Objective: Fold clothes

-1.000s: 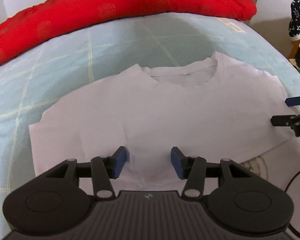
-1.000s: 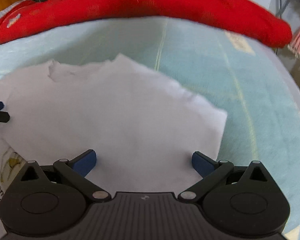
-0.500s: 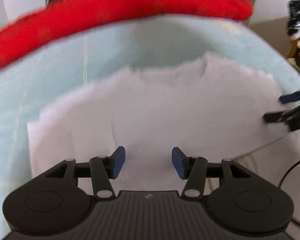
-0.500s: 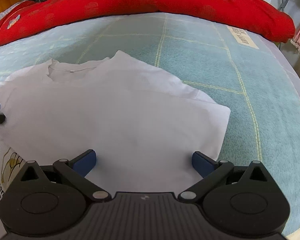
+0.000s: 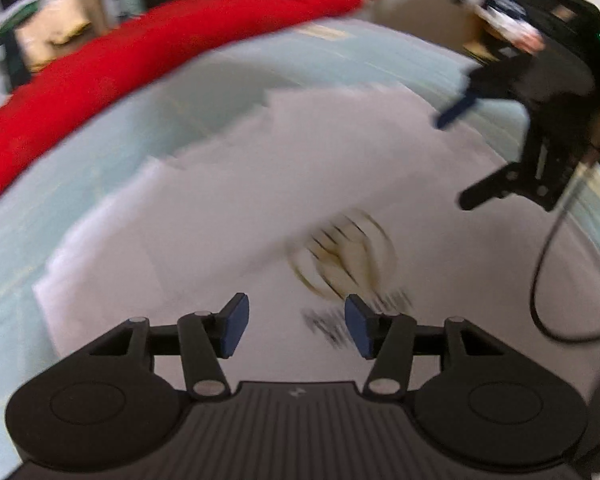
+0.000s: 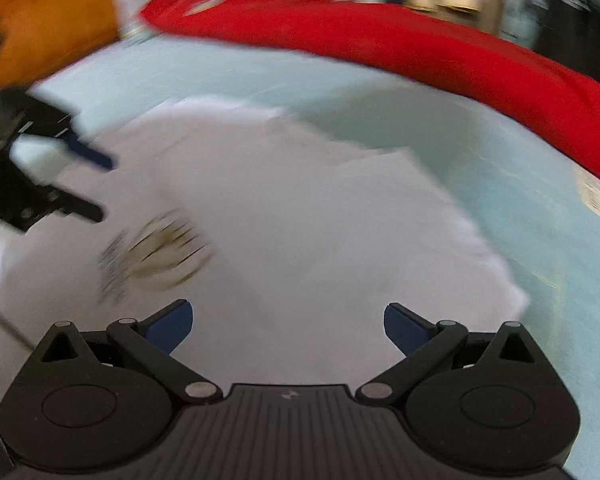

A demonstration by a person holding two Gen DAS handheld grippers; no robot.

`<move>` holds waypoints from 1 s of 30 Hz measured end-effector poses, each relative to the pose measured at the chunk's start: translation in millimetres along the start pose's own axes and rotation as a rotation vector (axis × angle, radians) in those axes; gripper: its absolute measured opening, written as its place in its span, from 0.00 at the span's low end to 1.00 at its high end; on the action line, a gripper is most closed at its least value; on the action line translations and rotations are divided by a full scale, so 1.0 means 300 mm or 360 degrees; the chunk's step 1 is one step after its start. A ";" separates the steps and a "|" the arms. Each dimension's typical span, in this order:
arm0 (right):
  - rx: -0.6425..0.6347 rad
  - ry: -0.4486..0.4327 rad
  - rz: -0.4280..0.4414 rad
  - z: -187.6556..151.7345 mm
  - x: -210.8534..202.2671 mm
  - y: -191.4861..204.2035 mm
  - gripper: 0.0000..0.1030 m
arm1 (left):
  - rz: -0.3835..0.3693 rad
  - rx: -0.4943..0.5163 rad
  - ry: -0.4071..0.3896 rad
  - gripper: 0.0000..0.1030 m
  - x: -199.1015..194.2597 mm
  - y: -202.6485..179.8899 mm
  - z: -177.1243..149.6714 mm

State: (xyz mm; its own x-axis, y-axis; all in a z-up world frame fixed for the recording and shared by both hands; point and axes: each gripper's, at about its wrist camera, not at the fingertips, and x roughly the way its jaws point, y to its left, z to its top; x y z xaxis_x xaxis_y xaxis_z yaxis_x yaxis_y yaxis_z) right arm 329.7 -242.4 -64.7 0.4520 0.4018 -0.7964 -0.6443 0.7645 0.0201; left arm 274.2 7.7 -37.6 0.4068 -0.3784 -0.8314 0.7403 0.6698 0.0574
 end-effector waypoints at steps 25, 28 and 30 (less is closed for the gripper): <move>-0.0139 0.0520 -0.0099 -0.109 -0.003 0.368 1.00 | -0.0135 0.0266 0.0104 0.58 -0.185 -0.021 -0.347; -0.0140 0.0461 -0.0091 -0.088 -0.020 0.362 1.00 | -0.0125 0.0227 0.0094 0.58 -0.181 -0.012 -0.346; -0.0160 0.0441 -0.0082 -0.076 -0.008 0.359 1.00 | -0.0079 0.0209 0.0115 0.58 -0.163 -0.009 -0.342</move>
